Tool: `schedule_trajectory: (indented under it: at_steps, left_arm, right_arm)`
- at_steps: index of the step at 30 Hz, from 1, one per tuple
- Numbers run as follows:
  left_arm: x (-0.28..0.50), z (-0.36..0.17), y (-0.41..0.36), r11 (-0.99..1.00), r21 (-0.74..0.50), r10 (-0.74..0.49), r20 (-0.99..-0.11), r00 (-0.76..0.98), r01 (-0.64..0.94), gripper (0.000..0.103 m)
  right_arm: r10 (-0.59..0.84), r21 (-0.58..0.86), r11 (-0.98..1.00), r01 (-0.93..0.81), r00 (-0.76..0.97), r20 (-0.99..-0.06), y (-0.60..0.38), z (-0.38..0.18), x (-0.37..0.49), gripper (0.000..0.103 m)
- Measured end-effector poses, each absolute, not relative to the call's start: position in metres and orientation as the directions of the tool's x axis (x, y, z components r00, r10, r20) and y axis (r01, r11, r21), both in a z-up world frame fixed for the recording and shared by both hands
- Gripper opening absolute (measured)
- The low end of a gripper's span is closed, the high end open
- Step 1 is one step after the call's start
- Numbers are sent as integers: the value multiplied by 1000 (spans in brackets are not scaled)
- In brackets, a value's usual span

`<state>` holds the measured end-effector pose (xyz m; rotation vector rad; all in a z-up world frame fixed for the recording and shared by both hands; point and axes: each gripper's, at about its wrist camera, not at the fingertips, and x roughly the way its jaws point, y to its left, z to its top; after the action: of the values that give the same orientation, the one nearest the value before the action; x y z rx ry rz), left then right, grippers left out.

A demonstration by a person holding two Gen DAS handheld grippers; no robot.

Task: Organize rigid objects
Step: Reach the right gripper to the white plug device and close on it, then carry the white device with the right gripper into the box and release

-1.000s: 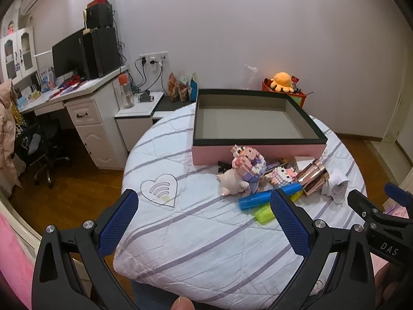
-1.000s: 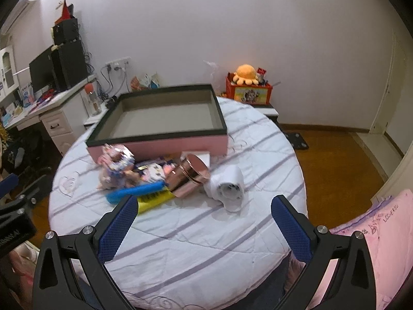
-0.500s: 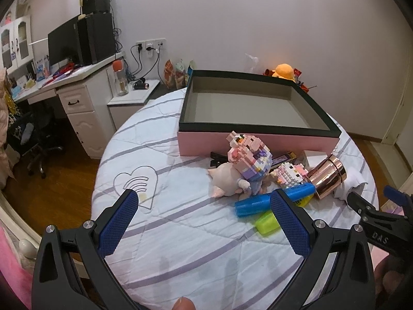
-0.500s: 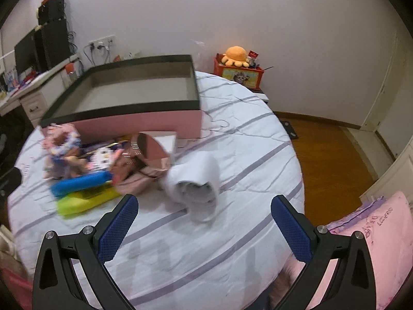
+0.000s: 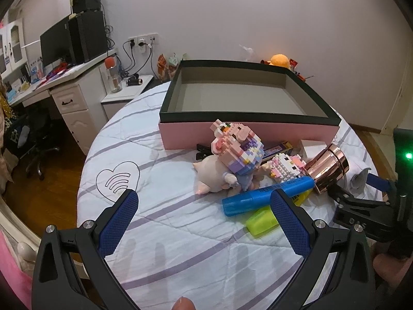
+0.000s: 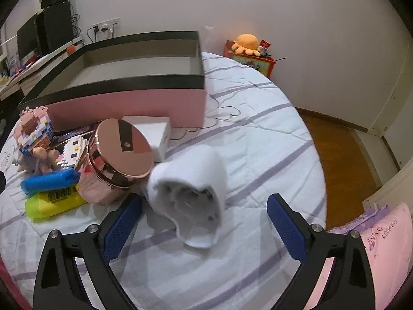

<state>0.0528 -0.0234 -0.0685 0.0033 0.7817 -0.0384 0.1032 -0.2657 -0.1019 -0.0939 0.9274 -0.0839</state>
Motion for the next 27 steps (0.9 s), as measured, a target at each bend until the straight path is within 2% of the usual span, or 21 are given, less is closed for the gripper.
schedule_trajectory:
  at_steps: [3, 4, 15, 27]
  left_arm:
    - [52, -69, -24, 999, -6, -32, -704, 710, 38, 103]
    - [52, -69, -24, 999, -7, -32, -704, 709, 38, 103]
    - [50, -68, -24, 999, -6, -33, -705, 708, 41, 103]
    - [52, -52, -14, 1000, -14, -25, -688, 725, 22, 103]
  right_arm:
    - [-88, -101, 995, 13, 607, -790, -265, -105, 107, 76]
    - [-62, -75, 997, 3, 608, -792, -265, -104, 108, 64]
    - [-35, -28, 999, 20, 626, -779, -271, -98, 104, 62]
    - [-58, -52, 998, 30, 695, -717, -269, -46, 79, 62]
